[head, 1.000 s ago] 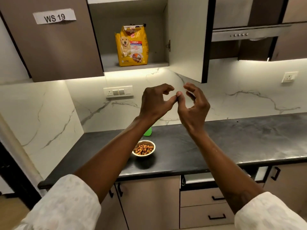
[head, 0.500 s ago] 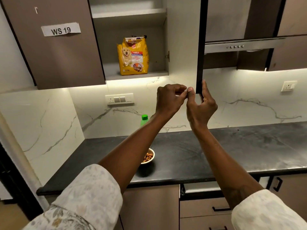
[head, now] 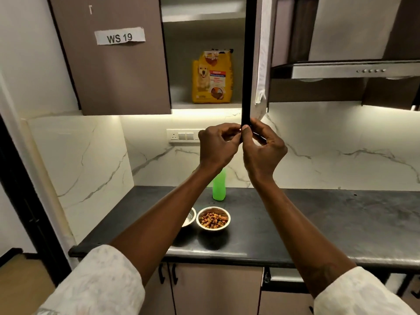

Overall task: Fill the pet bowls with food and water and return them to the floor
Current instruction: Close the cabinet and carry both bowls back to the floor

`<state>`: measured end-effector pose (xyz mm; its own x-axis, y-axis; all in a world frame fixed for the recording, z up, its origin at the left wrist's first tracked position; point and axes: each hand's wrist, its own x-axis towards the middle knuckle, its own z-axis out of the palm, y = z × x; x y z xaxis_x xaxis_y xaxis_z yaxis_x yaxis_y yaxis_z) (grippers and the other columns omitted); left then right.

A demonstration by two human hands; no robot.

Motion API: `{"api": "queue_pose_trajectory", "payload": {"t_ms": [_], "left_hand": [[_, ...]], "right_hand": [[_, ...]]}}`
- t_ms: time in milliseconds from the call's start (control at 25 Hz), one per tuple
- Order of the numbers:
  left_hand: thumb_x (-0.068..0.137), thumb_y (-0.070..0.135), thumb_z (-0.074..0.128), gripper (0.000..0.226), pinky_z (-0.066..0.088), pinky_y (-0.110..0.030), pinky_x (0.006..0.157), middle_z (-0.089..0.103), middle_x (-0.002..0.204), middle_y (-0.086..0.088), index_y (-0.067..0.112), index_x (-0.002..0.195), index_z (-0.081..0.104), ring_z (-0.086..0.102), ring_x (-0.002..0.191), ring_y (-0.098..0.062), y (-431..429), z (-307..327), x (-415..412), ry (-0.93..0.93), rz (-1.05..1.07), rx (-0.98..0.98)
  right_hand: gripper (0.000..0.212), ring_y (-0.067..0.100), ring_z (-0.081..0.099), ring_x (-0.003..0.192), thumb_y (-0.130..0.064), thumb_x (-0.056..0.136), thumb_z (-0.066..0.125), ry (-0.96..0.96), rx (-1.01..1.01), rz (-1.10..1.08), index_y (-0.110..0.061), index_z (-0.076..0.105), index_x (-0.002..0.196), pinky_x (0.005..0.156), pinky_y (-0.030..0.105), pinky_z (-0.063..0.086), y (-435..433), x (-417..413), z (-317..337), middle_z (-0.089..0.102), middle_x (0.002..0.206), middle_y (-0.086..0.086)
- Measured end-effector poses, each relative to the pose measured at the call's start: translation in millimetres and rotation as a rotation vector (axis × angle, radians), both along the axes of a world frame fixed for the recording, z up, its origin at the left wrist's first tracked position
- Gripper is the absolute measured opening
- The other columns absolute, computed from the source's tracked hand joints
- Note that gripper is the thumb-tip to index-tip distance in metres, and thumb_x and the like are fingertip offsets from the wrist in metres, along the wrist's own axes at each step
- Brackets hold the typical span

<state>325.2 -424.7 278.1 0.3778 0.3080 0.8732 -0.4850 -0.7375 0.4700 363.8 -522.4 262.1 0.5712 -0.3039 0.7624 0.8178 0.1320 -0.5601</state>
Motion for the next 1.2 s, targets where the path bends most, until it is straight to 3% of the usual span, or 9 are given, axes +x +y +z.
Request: {"api": "queue_pose_trajectory", "payload": {"t_ms": [120, 280, 480, 560, 600, 720, 800, 960, 1200], "left_hand": [[0.088, 0.012, 0.083, 0.026, 0.058, -0.01, 0.084, 0.082, 0.104, -0.008, 0.005, 0.113, 0.082, 0.074, 0.09, -0.002, 42, -5, -3, -0.034, 0.05, -0.01], [0.088, 0.015, 0.084, 0.031, 0.05, 0.001, 0.083, 0.081, 0.107, -0.011, 0.003, 0.117, 0.079, 0.072, 0.094, -0.005, 116, -7, 6, -0.064, 0.112, 0.031], [0.086, 0.012, 0.085, 0.03, 0.048, 0.002, 0.085, 0.082, 0.105, -0.011, 0.003, 0.114, 0.08, 0.068, 0.093, 0.0, 210, -3, 28, -0.093, 0.142, 0.095], [0.086, 0.013, 0.086, 0.03, 0.055, -0.007, 0.087, 0.082, 0.106, -0.011, 0.003, 0.113, 0.08, 0.068, 0.093, 0.001, 243, -2, 43, -0.075, 0.14, 0.132], [0.086, 0.015, 0.086, 0.03, 0.061, -0.018, 0.089, 0.082, 0.107, -0.01, 0.004, 0.113, 0.081, 0.07, 0.095, -0.002, 259, -1, 51, -0.066, 0.14, 0.169], [0.086, 0.015, 0.086, 0.042, 0.058, -0.041, 0.099, 0.076, 0.125, -0.014, 0.004, 0.125, 0.076, 0.075, 0.112, -0.026, 299, 6, 75, -0.065, 0.227, 0.333], [0.087, 0.009, 0.084, 0.051, 0.053, -0.045, 0.104, 0.067, 0.14, -0.017, 0.003, 0.135, 0.069, 0.067, 0.128, -0.035, 321, 5, 94, -0.066, 0.337, 0.542], [0.091, -0.001, 0.077, 0.05, 0.04, -0.053, 0.118, 0.061, 0.147, -0.018, 0.003, 0.139, 0.065, 0.055, 0.141, -0.038, 361, 2, 129, -0.079, 0.463, 0.826], [0.105, 0.031, 0.056, 0.049, 0.023, -0.063, 0.125, 0.052, 0.157, -0.013, 0.01, 0.149, 0.057, 0.043, 0.15, -0.036, 398, 5, 169, -0.003, 0.609, 0.95]], "right_hand": [[0.027, 0.008, 0.077, 0.095, -0.022, 0.092, 0.078, -0.037, -0.023, 0.022, -0.01, 0.079, 0.116, 0.085, 0.032, 0.065, 43, 4, 0, 0.081, 0.106, 0.001], [0.026, 0.008, 0.077, 0.094, -0.023, 0.092, 0.079, -0.097, -0.055, 0.032, -0.009, 0.08, 0.114, 0.082, 0.028, 0.065, 108, 18, 0, 0.081, 0.105, 0.002], [0.018, 0.008, 0.075, 0.087, -0.021, 0.09, 0.08, -0.159, -0.155, 0.029, -0.01, 0.082, 0.104, 0.081, 0.029, 0.063, 193, 52, 8, 0.081, 0.096, 0.002], [0.013, 0.013, 0.075, 0.083, -0.016, 0.089, 0.08, -0.179, -0.167, -0.009, -0.008, 0.083, 0.099, 0.081, 0.036, 0.062, 223, 72, 9, 0.081, 0.092, 0.003], [0.012, 0.016, 0.075, 0.082, -0.014, 0.088, 0.08, -0.198, -0.168, -0.041, -0.008, 0.082, 0.097, 0.081, 0.039, 0.061, 237, 83, 9, 0.08, 0.092, 0.004], [0.016, 0.024, 0.072, 0.101, -0.016, 0.085, 0.082, -0.238, -0.203, -0.155, -0.008, 0.082, 0.099, 0.095, 0.035, 0.056, 269, 115, 7, 0.078, 0.107, 0.008], [0.024, 0.025, 0.068, 0.116, -0.015, 0.084, 0.082, -0.251, -0.241, -0.2, -0.008, 0.081, 0.107, 0.105, 0.027, 0.05, 286, 133, 6, 0.076, 0.12, 0.01], [0.044, 0.028, 0.061, 0.133, -0.018, 0.085, 0.083, -0.287, -0.343, -0.264, -0.009, 0.073, 0.128, 0.113, 0.042, 0.049, 310, 170, 6, 0.069, 0.137, 0.011], [0.05, 0.031, 0.052, 0.143, -0.025, 0.09, 0.079, -0.338, -0.454, -0.402, -0.014, 0.068, 0.137, 0.113, 0.048, 0.048, 334, 211, 3, 0.06, 0.149, 0.01]]}}
